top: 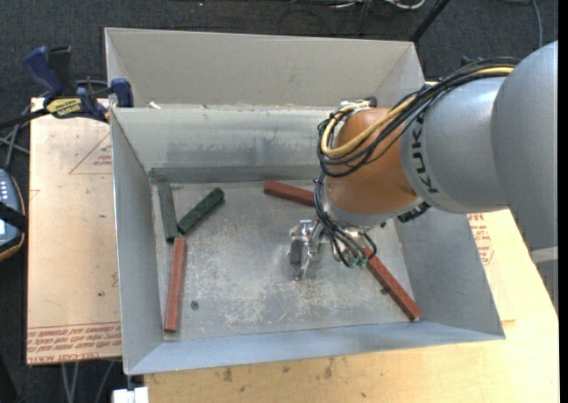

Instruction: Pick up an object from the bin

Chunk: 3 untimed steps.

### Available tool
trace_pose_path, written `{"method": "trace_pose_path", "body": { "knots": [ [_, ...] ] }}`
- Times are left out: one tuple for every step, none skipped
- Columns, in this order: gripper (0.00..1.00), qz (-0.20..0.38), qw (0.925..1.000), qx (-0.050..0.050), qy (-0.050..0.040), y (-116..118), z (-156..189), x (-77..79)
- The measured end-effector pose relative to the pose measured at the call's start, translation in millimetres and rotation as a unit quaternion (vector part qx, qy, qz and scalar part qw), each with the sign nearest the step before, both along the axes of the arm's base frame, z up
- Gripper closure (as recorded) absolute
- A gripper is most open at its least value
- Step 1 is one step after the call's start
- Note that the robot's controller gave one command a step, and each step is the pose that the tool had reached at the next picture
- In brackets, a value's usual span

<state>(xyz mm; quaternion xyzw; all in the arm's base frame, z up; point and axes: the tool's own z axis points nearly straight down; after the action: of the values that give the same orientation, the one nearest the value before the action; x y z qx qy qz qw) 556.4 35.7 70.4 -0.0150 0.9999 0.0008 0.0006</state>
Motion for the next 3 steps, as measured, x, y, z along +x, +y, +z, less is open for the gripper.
{"method": "trace_pose_path", "body": {
  "knots": [
    [0.0, 0.0, 1.0, 0.0, 0.0, 0, 0, 0.1],
    [0.0, 0.0, 1.0, 0.0, 0.0001, 0, 0, 0.1],
    [0.0, 0.06, 0.9982, 0.0, 0.0015, -3, -1, 13.7]
  ]
}}
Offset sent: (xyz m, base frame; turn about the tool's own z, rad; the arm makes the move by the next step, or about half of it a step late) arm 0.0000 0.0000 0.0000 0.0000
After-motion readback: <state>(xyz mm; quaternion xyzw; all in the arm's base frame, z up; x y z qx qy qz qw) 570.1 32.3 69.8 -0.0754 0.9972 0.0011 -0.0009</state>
